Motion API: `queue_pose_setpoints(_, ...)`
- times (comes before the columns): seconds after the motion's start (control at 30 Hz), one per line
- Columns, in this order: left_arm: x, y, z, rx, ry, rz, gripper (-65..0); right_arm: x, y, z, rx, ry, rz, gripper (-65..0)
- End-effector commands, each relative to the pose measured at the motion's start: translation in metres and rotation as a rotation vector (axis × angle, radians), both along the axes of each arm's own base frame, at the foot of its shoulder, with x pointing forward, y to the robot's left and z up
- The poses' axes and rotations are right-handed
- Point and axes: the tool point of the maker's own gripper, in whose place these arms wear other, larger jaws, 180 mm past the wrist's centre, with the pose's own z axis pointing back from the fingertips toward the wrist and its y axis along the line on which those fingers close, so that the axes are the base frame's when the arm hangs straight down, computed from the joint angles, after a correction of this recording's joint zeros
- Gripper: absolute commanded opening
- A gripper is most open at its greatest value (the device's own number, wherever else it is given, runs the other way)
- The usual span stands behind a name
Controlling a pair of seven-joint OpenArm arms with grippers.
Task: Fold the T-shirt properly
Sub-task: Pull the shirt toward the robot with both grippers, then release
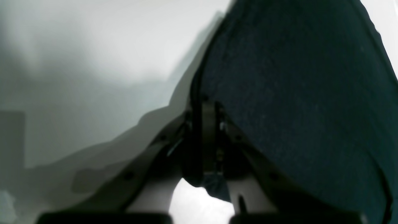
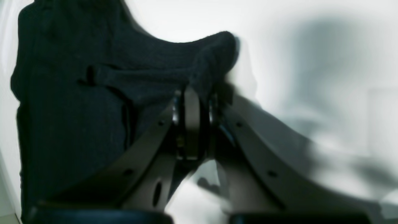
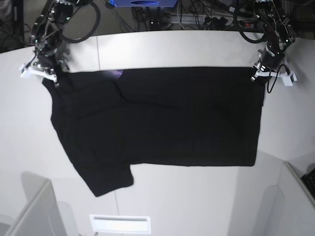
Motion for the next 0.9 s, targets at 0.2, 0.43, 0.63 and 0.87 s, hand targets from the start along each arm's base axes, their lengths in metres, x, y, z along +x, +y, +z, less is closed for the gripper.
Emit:
queue_pose_setpoints(0.2,-0.021,0.008,-0.002,0.027,0.034,0.001,-65.0,-0.013,-0.004,0.012,-0.042,-0.003,0.006,-65.0)
queue_pose_setpoints(0.43,-0.046,0.009,-0.012,0.031,0.093,0.001,-65.0,-0.031,0.0,0.018,-0.058,0.009,0.011,-65.0)
queue_pose_setpoints(0.63,-0.068,0.029,0.002,0.085,0.104,0.038,-65.0,-0.046,-0.001,0.017,-0.069,0.035,0.016,-65.0)
queue_pose_setpoints(0.87,-0.075,0.038,0.012,0.117,0.101,0.048,-65.0,-0.064,0.023,0.013,0.049,0.053,0.025,-65.0)
